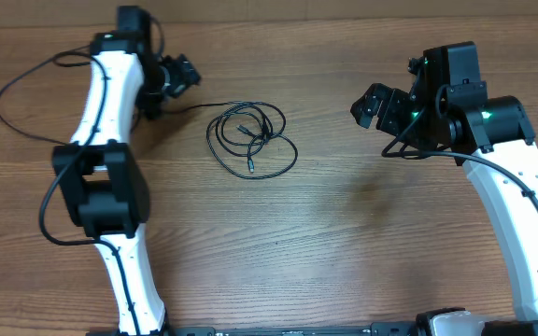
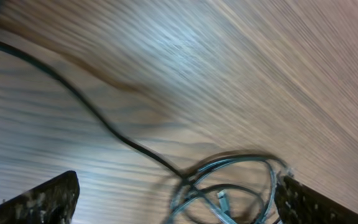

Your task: Untangle cables

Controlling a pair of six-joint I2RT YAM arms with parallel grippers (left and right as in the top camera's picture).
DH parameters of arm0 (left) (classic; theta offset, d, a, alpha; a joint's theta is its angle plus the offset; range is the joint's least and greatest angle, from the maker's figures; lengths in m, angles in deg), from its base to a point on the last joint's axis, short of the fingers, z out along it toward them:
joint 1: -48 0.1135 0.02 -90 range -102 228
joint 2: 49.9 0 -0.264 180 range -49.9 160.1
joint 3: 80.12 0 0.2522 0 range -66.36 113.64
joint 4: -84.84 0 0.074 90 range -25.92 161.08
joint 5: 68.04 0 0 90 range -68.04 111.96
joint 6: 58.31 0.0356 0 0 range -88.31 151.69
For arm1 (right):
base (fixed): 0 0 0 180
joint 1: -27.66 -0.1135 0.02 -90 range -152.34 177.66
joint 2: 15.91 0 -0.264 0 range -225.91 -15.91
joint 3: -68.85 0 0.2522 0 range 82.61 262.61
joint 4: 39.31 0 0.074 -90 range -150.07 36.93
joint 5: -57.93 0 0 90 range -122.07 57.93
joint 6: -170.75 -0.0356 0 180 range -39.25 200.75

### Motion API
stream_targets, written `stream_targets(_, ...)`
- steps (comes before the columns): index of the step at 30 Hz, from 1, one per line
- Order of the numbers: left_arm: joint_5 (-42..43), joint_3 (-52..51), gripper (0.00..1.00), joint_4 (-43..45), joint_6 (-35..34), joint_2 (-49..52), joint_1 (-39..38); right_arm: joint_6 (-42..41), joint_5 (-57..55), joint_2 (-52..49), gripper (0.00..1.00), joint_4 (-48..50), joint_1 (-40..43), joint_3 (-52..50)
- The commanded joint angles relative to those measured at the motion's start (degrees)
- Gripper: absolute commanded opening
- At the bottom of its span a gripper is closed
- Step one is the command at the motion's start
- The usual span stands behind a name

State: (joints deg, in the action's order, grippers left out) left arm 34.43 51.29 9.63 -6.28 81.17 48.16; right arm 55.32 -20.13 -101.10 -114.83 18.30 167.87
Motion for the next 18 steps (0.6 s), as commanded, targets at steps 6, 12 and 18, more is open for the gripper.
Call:
stream_targets(6,-7.1,-8.9,0.95,8.3,-20.6,-1.0,-10.3,0.4,-0.5,0.2,1.0,0.1,0.1,0.3)
stream_targets(12,-8.5,-7.9,0.77,9.0,-18.3,-1.1,-9.7,0.4,-0.5,0.2,1.0,0.1,0.1,0.3)
stream_targets(18,-10.3,-6.5,0.15,7.6,-13.4,-2.4,-9.5,0.4,-0.5,0.2,1.0,0.1,0.1,0.3)
